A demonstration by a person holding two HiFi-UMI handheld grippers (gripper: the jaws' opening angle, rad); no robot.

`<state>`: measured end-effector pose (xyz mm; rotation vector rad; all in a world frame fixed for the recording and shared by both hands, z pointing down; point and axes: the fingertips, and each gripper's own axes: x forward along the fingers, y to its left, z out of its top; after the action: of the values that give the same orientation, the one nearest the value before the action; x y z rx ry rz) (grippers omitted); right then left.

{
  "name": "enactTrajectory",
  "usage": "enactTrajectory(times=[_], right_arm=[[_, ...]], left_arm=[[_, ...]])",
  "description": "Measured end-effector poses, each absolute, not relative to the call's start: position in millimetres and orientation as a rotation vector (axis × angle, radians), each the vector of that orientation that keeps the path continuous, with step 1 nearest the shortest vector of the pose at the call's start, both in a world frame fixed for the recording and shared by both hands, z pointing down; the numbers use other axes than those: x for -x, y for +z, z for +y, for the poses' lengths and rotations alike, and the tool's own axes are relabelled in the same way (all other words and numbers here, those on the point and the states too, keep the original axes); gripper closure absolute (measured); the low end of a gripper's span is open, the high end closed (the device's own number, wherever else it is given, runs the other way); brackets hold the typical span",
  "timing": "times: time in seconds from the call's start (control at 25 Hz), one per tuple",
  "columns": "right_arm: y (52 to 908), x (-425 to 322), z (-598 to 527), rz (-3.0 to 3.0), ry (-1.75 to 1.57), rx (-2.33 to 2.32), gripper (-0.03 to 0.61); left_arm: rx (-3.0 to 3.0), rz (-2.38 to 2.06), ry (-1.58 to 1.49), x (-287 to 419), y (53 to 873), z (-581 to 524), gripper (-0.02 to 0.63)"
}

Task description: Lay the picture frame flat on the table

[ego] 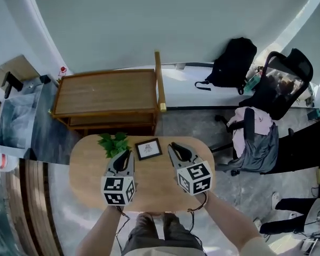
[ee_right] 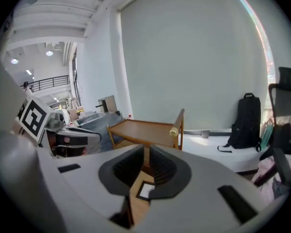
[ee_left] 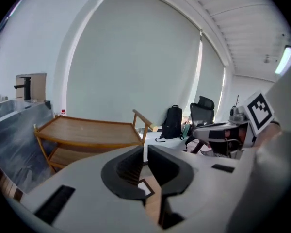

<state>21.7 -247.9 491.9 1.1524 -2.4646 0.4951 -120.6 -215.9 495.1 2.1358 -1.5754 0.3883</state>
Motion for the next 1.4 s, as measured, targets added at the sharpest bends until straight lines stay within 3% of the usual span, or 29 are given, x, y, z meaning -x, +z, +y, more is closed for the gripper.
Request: enactTrajectory(times=[0.84,1.4], right_arm=[[195,-57,-130,-2.787,0.141,-1.297,0.575],[142,-64,-85,-2.807,-0.002,-1.291,0.581]], left_arm=[[-2.665,-1.646,0.328,84,228,-121,0.597],[-2.713,-1.692,0.328,81,186,-91,0.597]])
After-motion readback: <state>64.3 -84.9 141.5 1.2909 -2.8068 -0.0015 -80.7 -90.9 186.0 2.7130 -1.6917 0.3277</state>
